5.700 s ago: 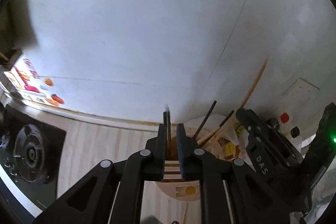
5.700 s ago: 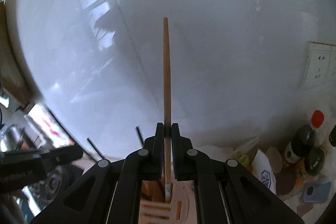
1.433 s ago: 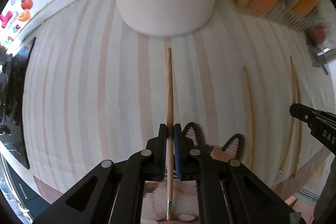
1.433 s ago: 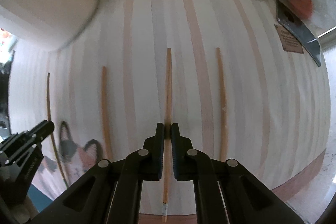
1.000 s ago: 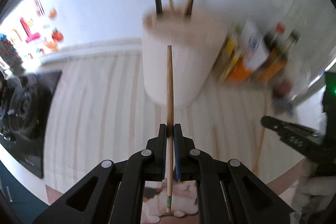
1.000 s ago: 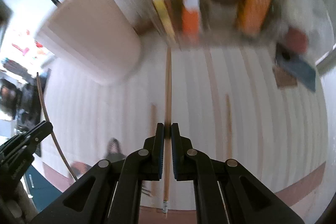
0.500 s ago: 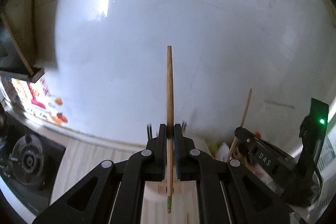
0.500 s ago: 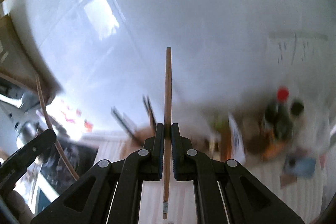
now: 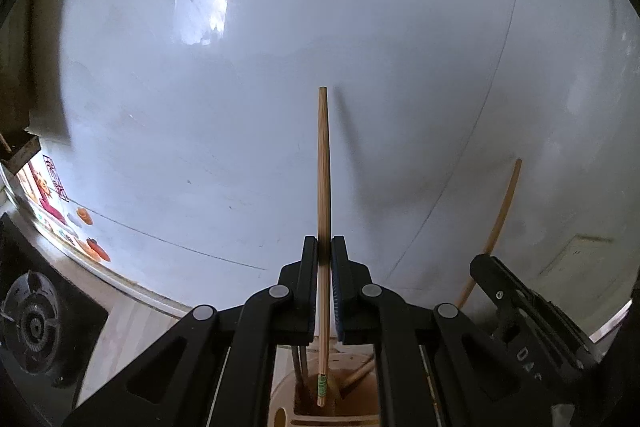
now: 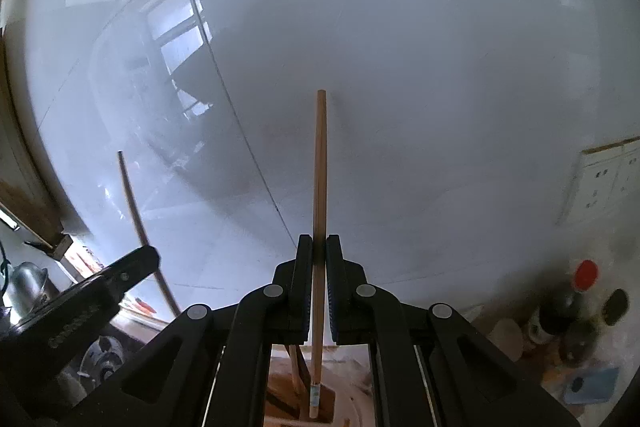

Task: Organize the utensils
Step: 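Insert the chopsticks into the holder and open both grippers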

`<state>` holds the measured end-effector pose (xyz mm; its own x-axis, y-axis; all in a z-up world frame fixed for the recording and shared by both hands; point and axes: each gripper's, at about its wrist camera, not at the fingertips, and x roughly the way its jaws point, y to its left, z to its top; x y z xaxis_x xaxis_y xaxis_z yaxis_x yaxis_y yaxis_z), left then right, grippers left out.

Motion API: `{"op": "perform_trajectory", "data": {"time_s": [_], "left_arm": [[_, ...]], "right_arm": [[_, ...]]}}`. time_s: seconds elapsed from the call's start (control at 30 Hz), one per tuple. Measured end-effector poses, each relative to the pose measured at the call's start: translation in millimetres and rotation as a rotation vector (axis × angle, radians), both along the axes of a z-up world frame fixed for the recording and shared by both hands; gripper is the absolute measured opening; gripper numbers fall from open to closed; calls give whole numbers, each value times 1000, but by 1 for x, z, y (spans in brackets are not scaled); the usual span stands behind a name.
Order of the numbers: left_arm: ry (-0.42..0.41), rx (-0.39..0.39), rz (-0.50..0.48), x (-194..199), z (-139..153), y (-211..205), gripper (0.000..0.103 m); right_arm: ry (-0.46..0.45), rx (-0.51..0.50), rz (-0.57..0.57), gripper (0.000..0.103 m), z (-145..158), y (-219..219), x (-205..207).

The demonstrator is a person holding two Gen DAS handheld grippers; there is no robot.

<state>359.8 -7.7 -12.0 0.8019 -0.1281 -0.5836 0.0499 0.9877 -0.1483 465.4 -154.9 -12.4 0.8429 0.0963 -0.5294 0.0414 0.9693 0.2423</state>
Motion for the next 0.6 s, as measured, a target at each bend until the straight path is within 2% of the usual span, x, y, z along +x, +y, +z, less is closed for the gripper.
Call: {"op": "perform_trajectory", "data": {"time_s": [0.17,0.33,0.4,0.47,0.5,0.53,0.6], "left_arm": [[50,11,-24,5,-17,4,5],[133,-10,-26,-8,-12,12,13],[131,-1,-20,-20,-5,17,30],[117,31,12,-33,0,26,73],[112,38,23,-38,2,28,79],[105,46,31,-44,4,32,83],[123,87,44,-55,3,38,83]], "right_arm": [[0,-3,13,7,-18,9,4],[59,-17,74,8,-27,13,-1],[103,-4,101,10,-27,11,-3],[136,-1,105,21,-27,7,-7],[144,-1,99,30,-25,3,-12],[152,-7,88,33,-24,1,-17],[162,-7,73,35,-21,-6,-28]]}}
